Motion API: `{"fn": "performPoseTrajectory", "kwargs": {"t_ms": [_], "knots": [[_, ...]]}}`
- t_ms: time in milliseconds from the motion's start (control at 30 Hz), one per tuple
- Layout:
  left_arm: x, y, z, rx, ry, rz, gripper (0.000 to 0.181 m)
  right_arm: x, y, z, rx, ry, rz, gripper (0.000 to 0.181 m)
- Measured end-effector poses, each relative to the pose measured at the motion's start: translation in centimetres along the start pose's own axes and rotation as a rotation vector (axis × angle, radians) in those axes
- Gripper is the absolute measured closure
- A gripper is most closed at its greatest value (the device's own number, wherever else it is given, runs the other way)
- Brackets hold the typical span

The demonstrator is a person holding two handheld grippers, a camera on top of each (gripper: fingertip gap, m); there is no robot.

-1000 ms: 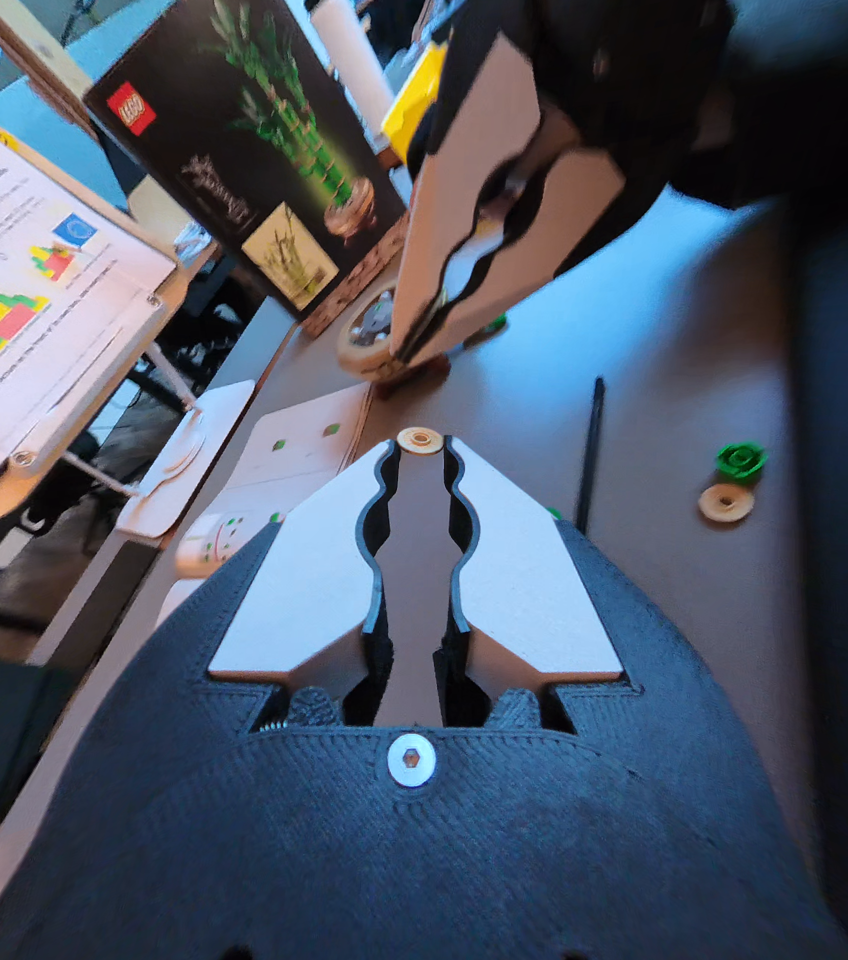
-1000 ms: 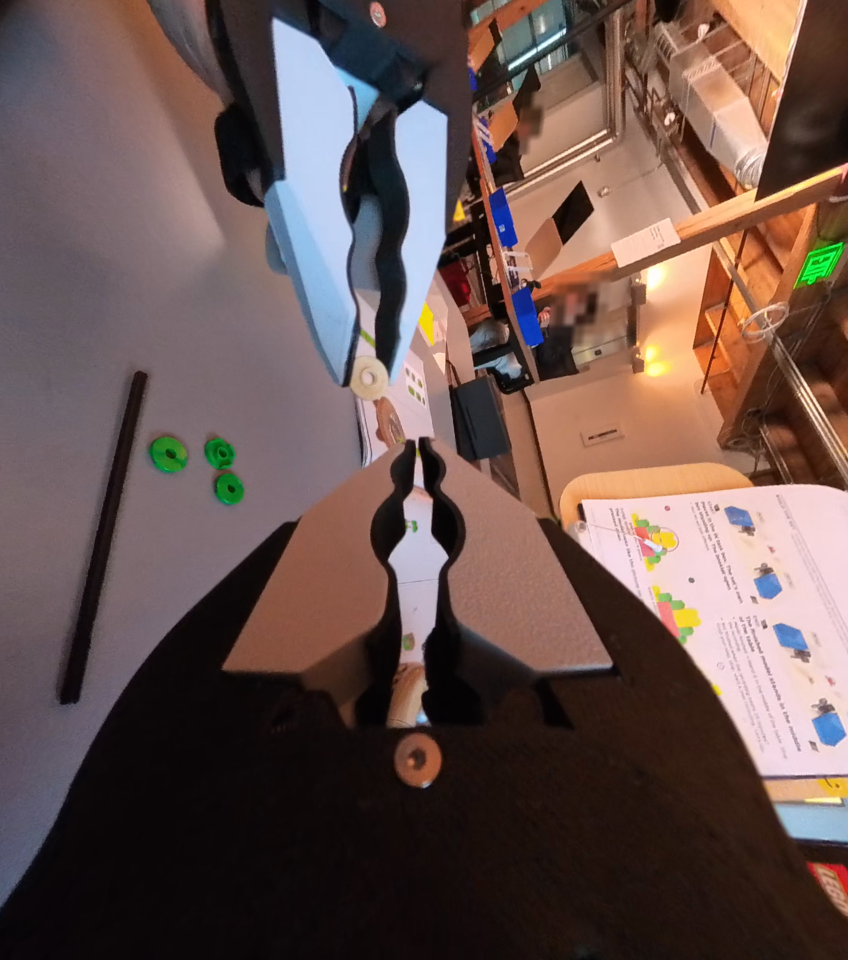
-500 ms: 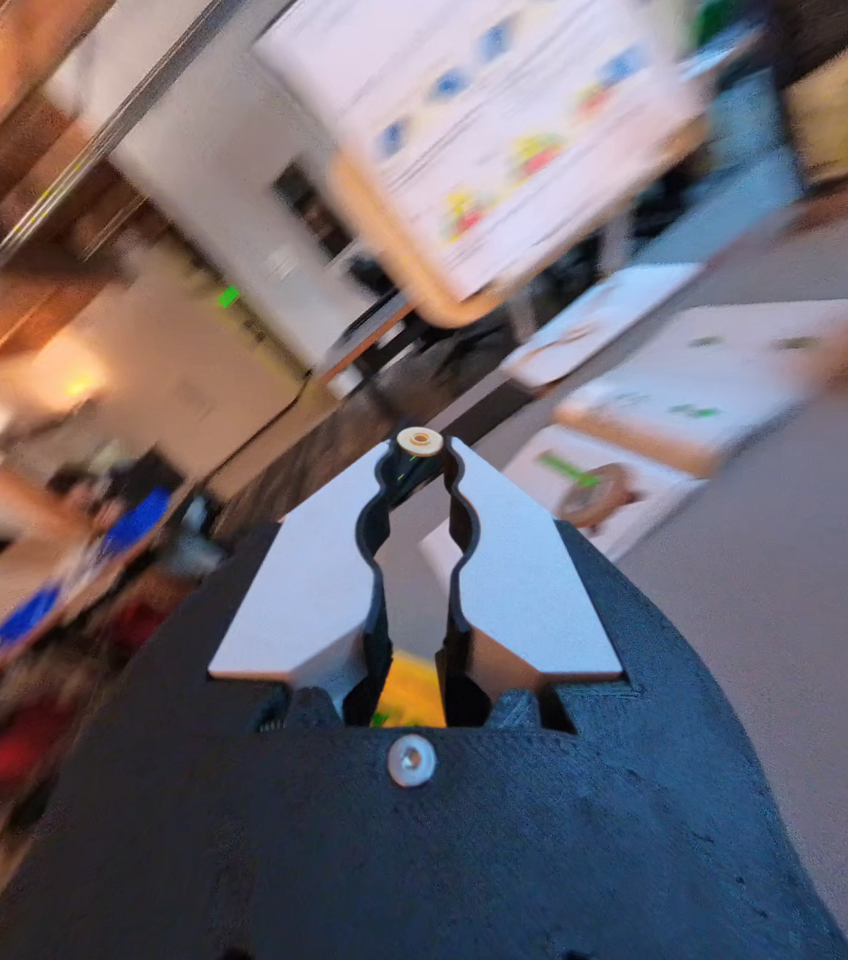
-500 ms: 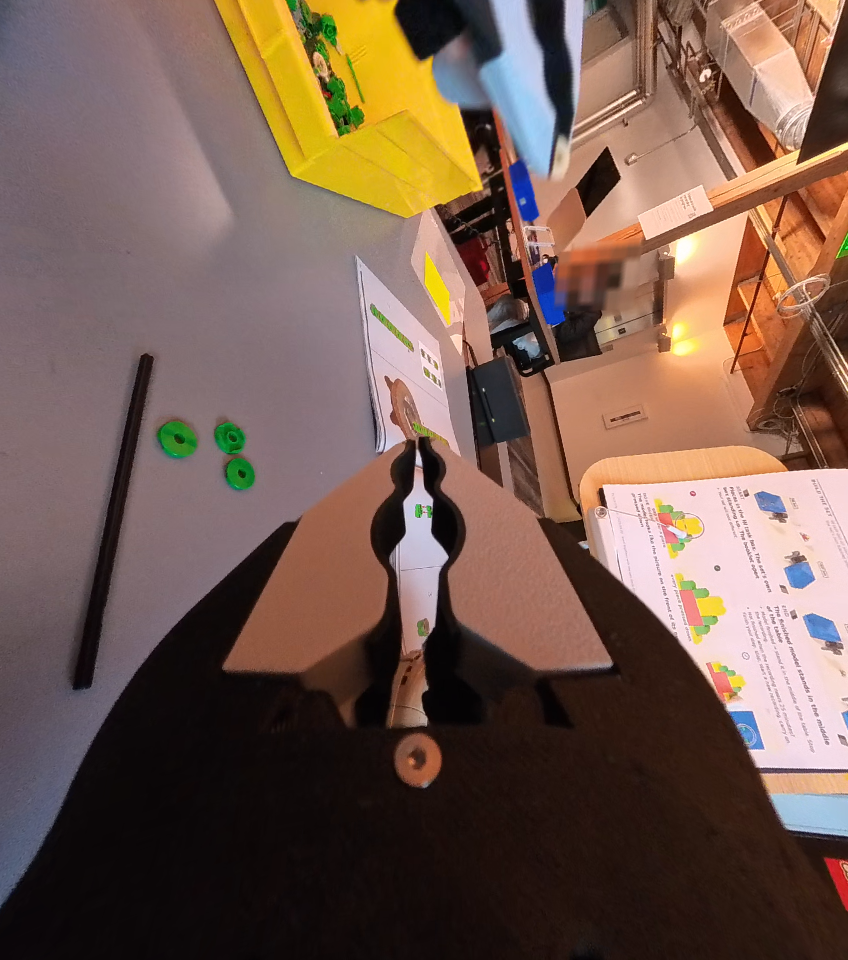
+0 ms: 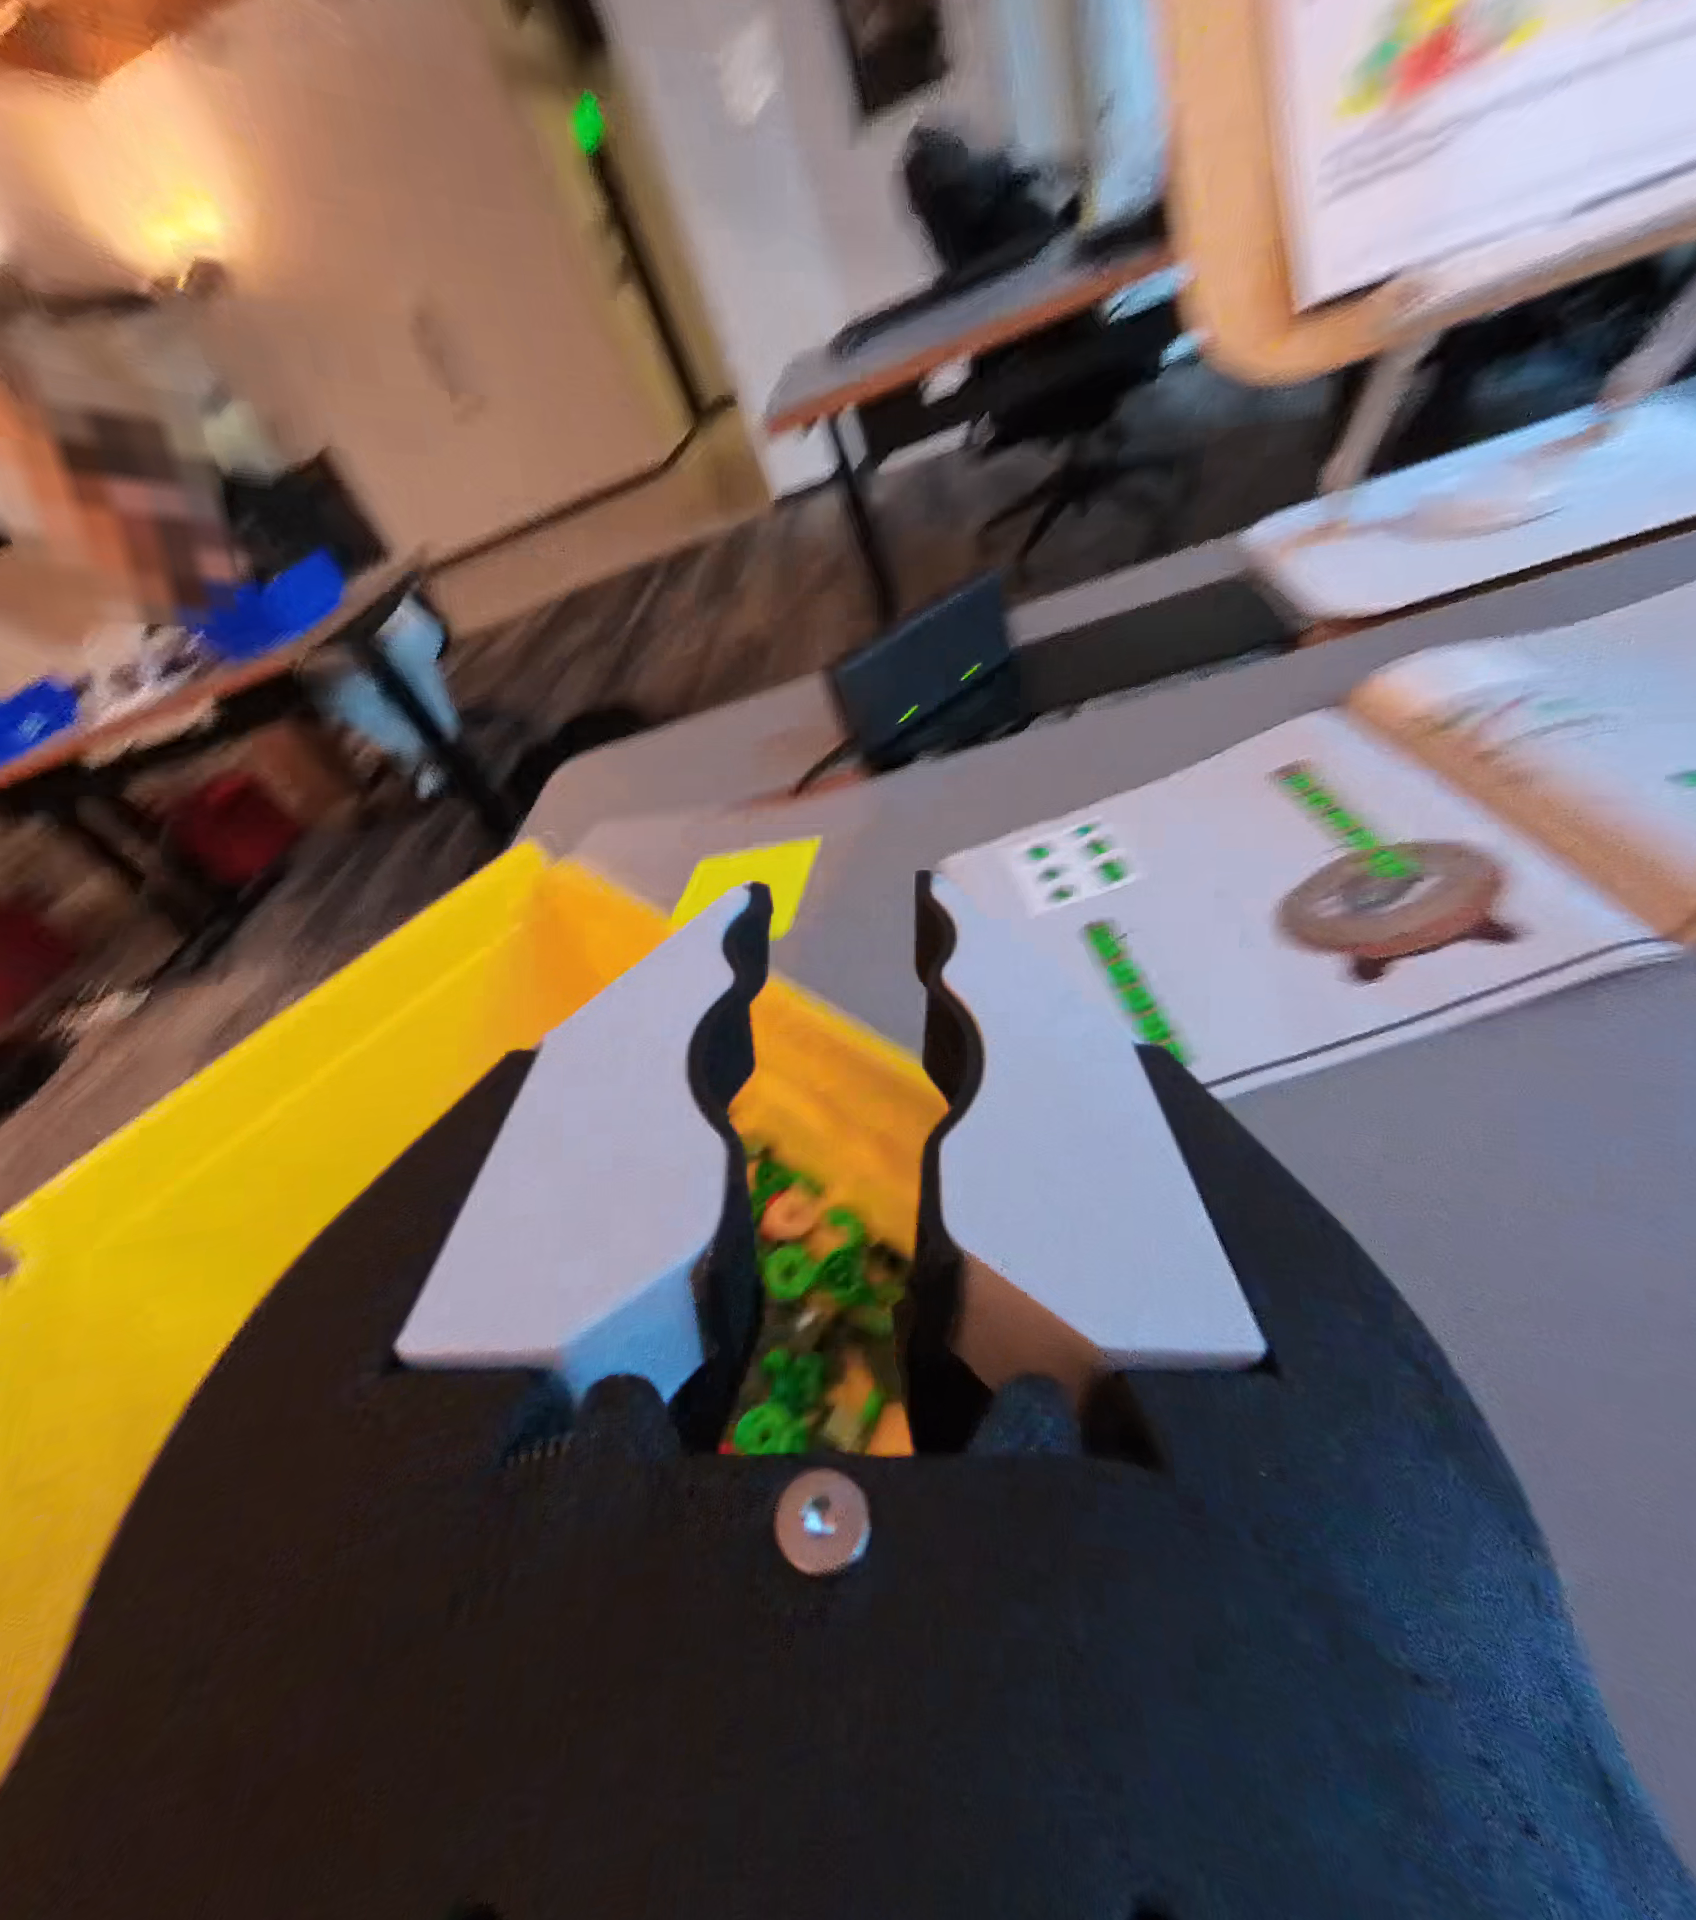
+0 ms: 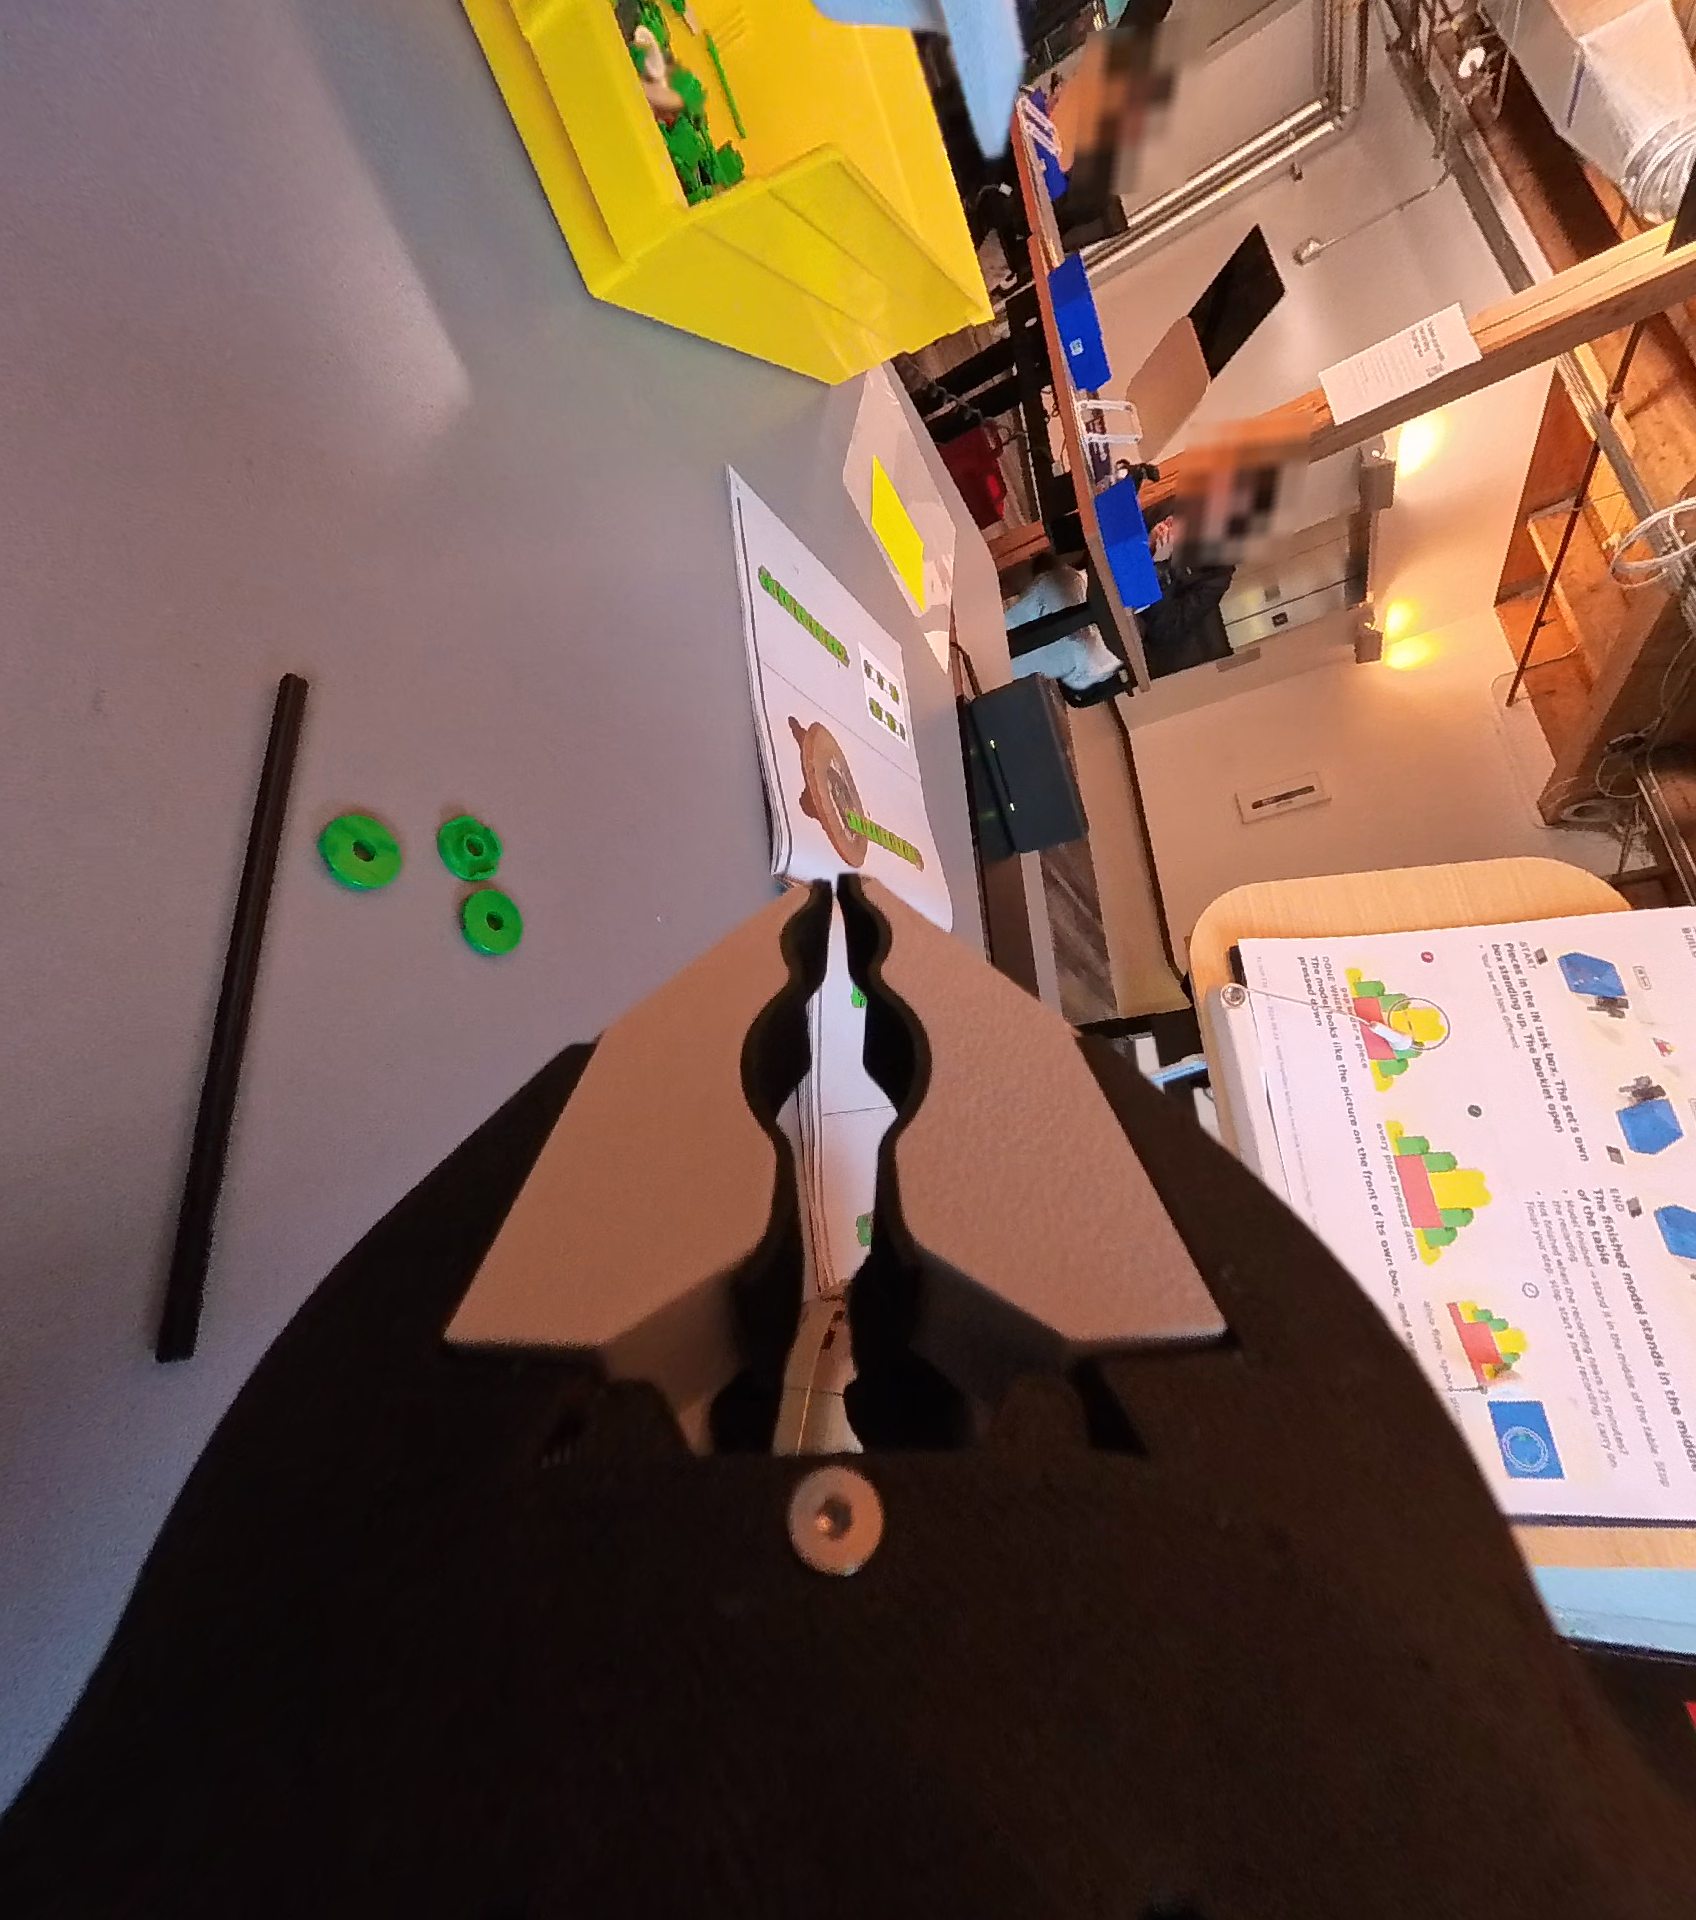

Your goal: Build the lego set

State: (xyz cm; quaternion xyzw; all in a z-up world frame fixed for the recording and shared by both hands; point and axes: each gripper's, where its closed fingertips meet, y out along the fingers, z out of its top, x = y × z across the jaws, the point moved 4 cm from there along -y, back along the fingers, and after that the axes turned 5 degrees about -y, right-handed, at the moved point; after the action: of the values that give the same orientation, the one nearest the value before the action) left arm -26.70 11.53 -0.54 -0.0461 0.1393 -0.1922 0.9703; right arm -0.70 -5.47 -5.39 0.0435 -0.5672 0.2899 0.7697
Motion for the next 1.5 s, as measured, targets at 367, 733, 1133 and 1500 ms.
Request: {"fn": "performPoseTrajectory", "kwargs": {"t_ms": [367,733,1133,1500], "knots": [[20.1,-6.3,-1.6,0.073,0.369,-1.016,0.153,1.7,-0.4,-0.9,-0.031,0.075,-0.089,0.181],[25.2,-8.0,-7.6,-0.443,0.257,-1.38,0.158,2.4,-0.7,-1.5,-0.05,0.106,-0.116,0.181],[23.9,-7.4,-5.4,-0.273,0.281,-1.309,0.18,3.1,-1.1,-1.6,-0.05,0.105,-0.155,0.181],[19.2,-5.5,-0.4,-0.026,-0.007,-1.153,0.179,5.4,-2.1,-3.6,-0.123,0.227,-0.295,0.18]]}}
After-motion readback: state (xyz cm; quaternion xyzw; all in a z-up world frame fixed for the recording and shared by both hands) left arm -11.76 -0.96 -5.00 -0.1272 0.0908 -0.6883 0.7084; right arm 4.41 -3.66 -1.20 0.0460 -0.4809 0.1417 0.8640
